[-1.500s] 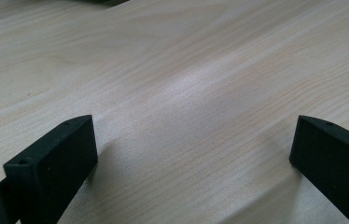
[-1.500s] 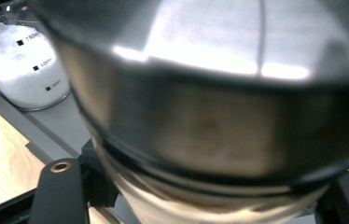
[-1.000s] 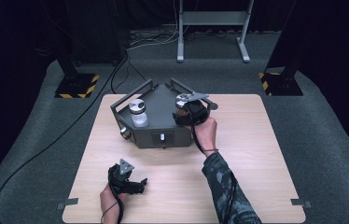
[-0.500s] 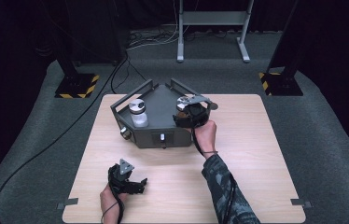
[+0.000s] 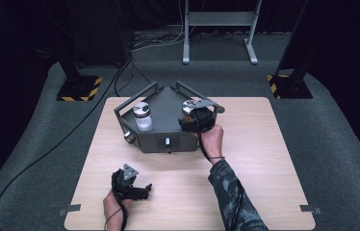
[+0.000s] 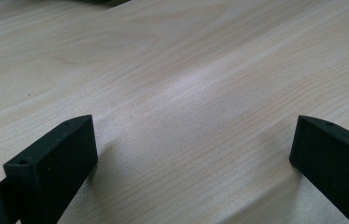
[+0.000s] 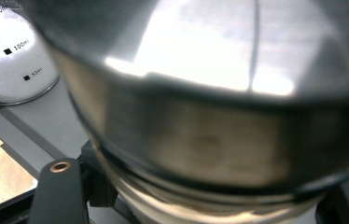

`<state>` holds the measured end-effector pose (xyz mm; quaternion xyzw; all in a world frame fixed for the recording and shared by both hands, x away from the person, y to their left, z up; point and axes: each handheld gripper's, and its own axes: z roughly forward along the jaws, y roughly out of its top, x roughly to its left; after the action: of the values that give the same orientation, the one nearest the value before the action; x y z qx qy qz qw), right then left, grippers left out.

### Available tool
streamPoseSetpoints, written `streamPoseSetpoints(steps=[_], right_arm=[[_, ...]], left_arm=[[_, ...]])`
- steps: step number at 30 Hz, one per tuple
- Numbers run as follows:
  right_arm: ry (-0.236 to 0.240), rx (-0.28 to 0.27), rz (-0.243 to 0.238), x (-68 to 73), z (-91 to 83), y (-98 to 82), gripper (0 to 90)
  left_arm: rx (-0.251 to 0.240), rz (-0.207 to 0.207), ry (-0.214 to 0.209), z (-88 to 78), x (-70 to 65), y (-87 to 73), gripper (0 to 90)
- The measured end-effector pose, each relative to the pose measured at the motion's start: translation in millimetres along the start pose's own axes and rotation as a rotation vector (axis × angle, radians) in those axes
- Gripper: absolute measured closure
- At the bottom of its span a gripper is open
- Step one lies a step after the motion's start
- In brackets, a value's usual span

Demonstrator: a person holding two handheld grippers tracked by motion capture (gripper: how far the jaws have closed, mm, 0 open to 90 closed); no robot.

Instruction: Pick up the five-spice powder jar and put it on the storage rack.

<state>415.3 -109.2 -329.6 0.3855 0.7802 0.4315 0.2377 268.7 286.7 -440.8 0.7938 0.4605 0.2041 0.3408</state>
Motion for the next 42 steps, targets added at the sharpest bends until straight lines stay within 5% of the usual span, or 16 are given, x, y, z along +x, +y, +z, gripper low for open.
streamPoseSetpoints(steps=[6, 9, 18, 23, 29, 33, 42], right_arm=[[-0.003, 0.009, 0.004, 0.8, -0.3, 2.2, 29.0], [0.020, 0.004, 0.020, -2.4, -3.9, 3.2, 19.4], [0.001, -0.005, 0.003, 5.0, -32.9, -1.8, 0.8], [0.003, 0.007, -0.015, 4.1, -52.4, -16.5, 0.0], [-0.001, 0.019, -0.012, 0.9, -82.2, -48.5, 0.0], [-0.019, 0.073, 0.008, -5.2, -101.3, -80.1, 0.0], [-0.132, 0.181, 0.074, -10.6, -134.6, -168.6, 0.0]], left_arm=[[0.000, 0.000, 0.000, 0.0, -0.1, -0.1, 0.6], [-0.001, 0.000, 0.001, 0.0, -0.1, -0.1, 0.6], [0.000, 0.000, 0.001, 0.0, -0.1, -0.1, 0.5], [0.000, 0.000, 0.001, 0.0, -0.1, -0.1, 0.5], [-0.001, 0.000, 0.001, 0.0, -0.1, -0.1, 0.5], [-0.001, -0.001, 0.000, 0.1, 0.1, -0.1, 0.5], [0.000, -0.001, -0.001, 0.1, 0.2, 0.0, 0.5]])
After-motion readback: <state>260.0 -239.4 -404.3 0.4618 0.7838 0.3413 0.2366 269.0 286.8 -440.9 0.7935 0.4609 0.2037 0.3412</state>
